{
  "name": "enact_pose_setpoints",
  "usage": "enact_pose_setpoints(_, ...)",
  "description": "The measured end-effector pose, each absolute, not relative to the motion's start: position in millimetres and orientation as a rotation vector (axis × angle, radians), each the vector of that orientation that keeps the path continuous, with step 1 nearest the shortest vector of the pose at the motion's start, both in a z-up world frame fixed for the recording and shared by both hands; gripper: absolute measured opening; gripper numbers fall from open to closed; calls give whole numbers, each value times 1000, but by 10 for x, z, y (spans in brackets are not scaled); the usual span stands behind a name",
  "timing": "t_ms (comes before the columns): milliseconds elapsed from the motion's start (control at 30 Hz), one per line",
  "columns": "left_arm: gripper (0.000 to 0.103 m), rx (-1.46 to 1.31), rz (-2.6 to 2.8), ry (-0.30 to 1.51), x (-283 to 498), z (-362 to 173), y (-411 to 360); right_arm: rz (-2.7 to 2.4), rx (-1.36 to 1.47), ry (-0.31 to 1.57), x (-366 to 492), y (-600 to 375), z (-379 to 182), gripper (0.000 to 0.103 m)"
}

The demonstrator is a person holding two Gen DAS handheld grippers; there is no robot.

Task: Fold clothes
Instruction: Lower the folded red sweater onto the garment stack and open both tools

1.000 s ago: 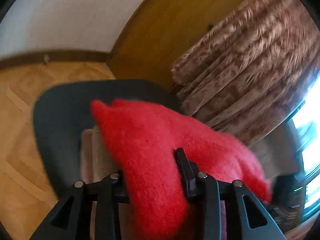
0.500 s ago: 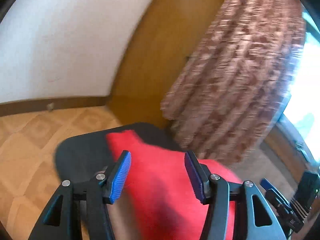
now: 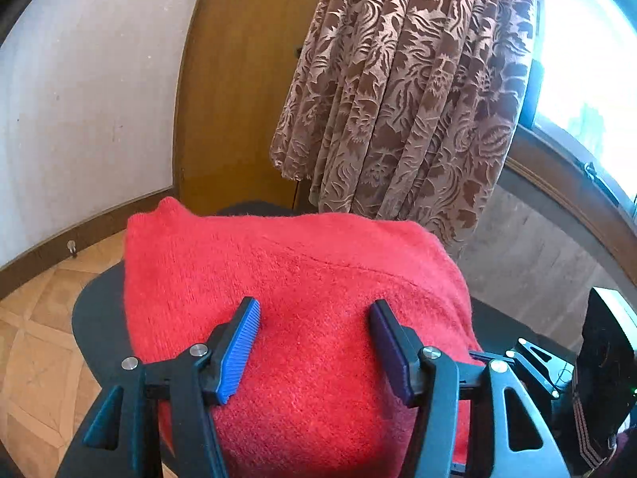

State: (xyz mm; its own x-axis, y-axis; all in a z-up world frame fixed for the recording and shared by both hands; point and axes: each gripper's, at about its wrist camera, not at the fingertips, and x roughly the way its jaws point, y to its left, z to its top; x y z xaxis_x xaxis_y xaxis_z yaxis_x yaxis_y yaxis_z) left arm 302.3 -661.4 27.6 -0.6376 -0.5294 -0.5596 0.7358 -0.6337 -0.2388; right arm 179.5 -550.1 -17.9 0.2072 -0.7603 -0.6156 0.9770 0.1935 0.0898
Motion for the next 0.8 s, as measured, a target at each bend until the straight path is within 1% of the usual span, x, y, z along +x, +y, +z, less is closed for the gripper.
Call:
enact_pose_setpoints(133,60,525,-2230,603,3134,390,-6548,-1318,514,491,1863,-5429,0,99)
enact_pose_setpoints(200,66,525,-2179,549,3154,485,-6444,-1347,494,472,1877,-5387,154,99)
enact_pose_setpoints(300,68,475,-2130,482,3319,694,-6172,-1403,458,418,1865,-5261,389,99)
enact_pose_setpoints(400,69,461,-2041,436,3455,823,-5972,-1471,447,382,1905,-5071,561,100)
enact_pose_setpoints(467,69,468,-1971,414,3544,870,-5834,-1494,462,371,1968,-4951,633,103)
enact_pose_setpoints(600,69,457,-1878,328,3756,907,-5446,-1478,535,387,2327,-4576,699,103)
enact_pose_setpoints(633,68,458,-1868,276,3820,925,-5318,-1491,528,404,2399,-4551,706,103)
enact_pose_setpoints(667,62,459,-1865,244,3881,936,-5226,-1503,521,421,2472,-4526,713,103)
enact_pose_setpoints(700,56,446,-1877,242,3945,961,-5142,-1505,509,430,2552,-4489,727,103)
enact_pose_setpoints(733,54,434,-1890,239,4009,985,-5058,-1506,501,432,2595,-4468,729,103)
enact_pose_setpoints(767,49,421,-1903,239,4074,1009,-4975,-1510,493,440,2659,-4431,731,103)
enact_pose_setpoints(800,49,397,-1927,285,4171,1025,-4927,-1509,488,456,2711,-4440,724,103)
